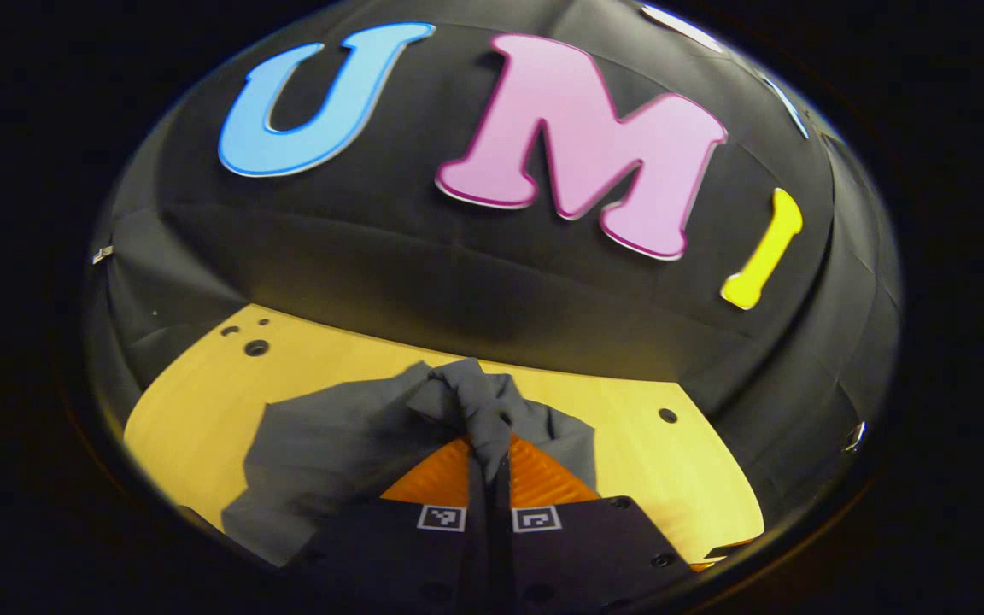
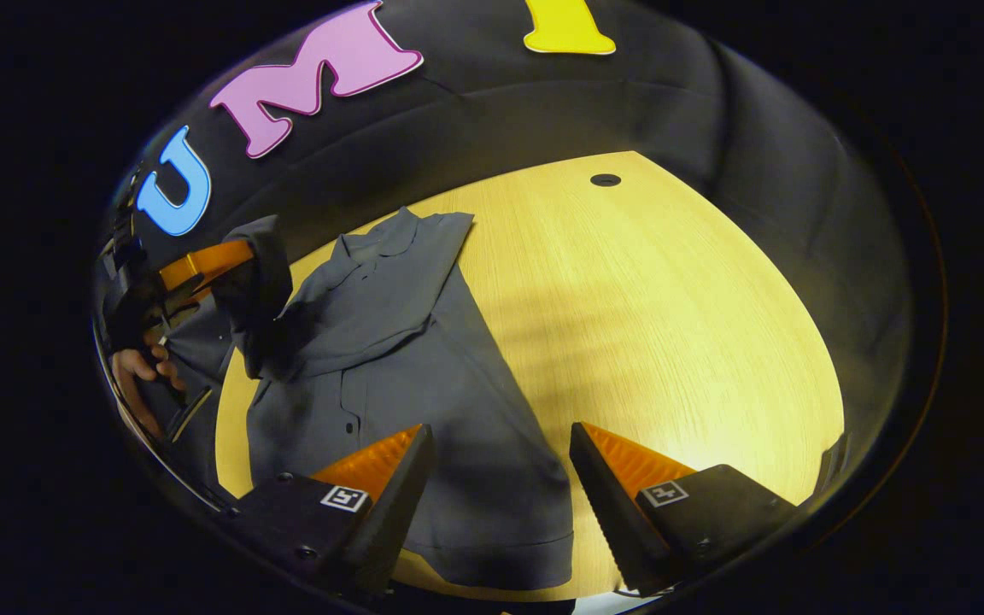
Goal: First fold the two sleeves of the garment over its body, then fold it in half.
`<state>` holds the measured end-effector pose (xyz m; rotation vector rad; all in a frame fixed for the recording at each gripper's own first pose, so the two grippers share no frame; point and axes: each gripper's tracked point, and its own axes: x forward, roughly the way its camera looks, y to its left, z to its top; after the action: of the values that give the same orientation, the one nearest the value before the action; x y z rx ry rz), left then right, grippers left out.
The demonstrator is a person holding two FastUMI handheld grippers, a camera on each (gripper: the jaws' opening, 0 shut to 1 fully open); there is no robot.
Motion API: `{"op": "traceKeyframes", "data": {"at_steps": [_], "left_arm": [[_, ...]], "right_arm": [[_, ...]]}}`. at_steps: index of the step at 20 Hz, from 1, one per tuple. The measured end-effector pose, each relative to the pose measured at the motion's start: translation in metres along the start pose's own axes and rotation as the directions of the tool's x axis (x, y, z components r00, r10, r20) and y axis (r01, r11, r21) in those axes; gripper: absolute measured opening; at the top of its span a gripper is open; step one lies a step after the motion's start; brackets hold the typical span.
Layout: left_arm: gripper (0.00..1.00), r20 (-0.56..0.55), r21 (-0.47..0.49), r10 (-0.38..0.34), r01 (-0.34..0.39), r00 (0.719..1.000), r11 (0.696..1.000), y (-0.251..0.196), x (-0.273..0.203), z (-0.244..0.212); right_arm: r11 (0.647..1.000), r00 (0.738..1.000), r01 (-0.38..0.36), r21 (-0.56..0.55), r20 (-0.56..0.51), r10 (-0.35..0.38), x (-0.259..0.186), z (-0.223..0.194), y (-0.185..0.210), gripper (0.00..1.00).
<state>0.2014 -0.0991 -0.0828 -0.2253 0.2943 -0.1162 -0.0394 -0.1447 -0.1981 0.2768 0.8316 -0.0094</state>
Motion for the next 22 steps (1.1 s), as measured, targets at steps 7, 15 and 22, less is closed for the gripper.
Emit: {"op": "traceKeyframes", "data": {"at_steps": [7, 15, 22], "left_arm": [[0.11, -0.149, 0.089, -0.099, 0.113, 0.984, 0.990, -0.070, 0.036, -0.056], [0.70, -0.185, 0.124, -0.132, 0.156, 0.974, 0.980, -0.054, 0.016, -0.071], [0.96, -0.197, 0.203, 0.018, 0.023, 0.980, 0.979, 0.078, -0.076, -0.104]], "right_arm": [[1.000, 0.999, 0.009, 0.003, -0.031, -0.009, 0.001, -0.012, -0.020, 0.99], [0.999, 0.993, 0.044, 0.017, -0.111, -0.042, 0.008, -0.047, -0.020, 0.99], [0.993, 0.983, 0.099, 0.060, -0.160, -0.089, 0.012, -0.070, -0.019, 0.99]]}}
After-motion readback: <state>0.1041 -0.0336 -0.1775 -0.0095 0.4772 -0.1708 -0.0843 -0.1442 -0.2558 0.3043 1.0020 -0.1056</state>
